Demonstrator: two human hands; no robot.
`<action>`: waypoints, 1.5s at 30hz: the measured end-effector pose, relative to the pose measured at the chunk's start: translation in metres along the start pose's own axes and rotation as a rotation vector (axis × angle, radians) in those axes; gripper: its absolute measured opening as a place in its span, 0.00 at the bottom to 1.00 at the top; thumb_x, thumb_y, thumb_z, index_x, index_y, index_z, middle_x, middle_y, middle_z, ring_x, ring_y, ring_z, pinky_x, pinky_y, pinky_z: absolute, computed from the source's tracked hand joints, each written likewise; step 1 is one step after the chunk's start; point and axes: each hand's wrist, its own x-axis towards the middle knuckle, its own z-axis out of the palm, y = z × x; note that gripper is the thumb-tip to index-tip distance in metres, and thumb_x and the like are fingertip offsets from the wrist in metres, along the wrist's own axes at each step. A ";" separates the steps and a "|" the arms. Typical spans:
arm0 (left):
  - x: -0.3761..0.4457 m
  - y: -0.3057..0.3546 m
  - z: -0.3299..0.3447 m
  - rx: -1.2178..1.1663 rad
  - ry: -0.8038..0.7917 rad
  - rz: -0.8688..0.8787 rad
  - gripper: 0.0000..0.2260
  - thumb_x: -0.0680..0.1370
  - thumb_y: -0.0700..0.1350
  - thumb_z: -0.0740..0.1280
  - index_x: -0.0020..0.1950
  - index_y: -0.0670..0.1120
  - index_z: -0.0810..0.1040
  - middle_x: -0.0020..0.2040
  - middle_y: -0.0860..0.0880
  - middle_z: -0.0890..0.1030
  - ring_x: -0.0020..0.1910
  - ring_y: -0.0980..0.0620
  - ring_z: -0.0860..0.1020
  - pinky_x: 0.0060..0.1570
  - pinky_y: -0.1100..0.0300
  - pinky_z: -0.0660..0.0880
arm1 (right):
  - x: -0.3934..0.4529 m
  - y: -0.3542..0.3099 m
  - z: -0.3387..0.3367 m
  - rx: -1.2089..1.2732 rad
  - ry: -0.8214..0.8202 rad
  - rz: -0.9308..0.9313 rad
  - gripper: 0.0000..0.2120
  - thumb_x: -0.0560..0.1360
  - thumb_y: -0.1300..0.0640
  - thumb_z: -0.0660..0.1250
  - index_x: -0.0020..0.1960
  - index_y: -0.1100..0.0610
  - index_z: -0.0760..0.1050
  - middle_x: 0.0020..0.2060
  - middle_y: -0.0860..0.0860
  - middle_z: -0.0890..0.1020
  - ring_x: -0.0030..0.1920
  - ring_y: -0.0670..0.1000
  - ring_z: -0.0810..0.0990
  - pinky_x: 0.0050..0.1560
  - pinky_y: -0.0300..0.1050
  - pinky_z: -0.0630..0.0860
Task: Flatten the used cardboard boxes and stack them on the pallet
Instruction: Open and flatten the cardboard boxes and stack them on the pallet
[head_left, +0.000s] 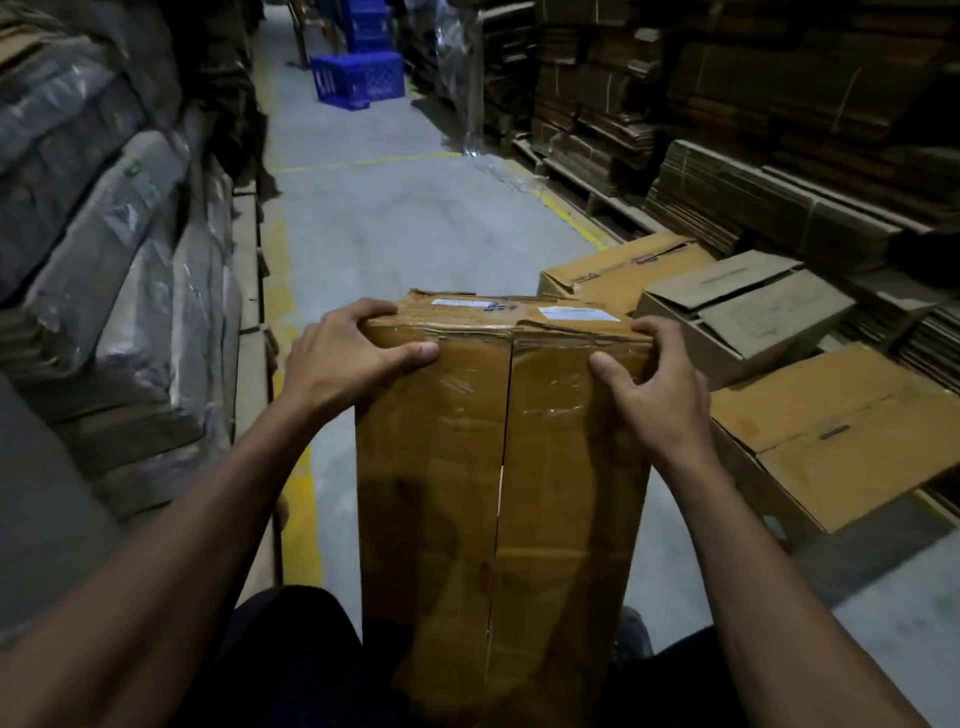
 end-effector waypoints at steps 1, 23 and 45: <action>0.003 0.000 0.005 0.006 0.004 -0.008 0.43 0.57 0.79 0.64 0.66 0.58 0.76 0.61 0.48 0.81 0.60 0.44 0.79 0.62 0.45 0.75 | 0.005 0.001 0.004 0.000 -0.005 0.017 0.24 0.76 0.43 0.70 0.69 0.42 0.65 0.62 0.50 0.76 0.65 0.58 0.74 0.64 0.59 0.73; -0.108 -0.125 0.177 -0.479 -0.303 -0.731 0.47 0.61 0.63 0.80 0.72 0.44 0.66 0.68 0.44 0.75 0.64 0.41 0.76 0.64 0.40 0.75 | -0.069 0.141 0.091 0.156 -0.145 0.596 0.42 0.72 0.44 0.76 0.78 0.49 0.57 0.71 0.53 0.72 0.70 0.58 0.72 0.69 0.59 0.70; -0.057 -0.151 0.204 -0.105 -0.213 -0.753 0.34 0.74 0.63 0.70 0.69 0.42 0.67 0.67 0.40 0.74 0.66 0.37 0.73 0.65 0.44 0.71 | -0.010 0.169 0.145 -0.130 -0.446 0.577 0.36 0.78 0.44 0.67 0.79 0.47 0.52 0.72 0.55 0.70 0.69 0.61 0.72 0.67 0.64 0.71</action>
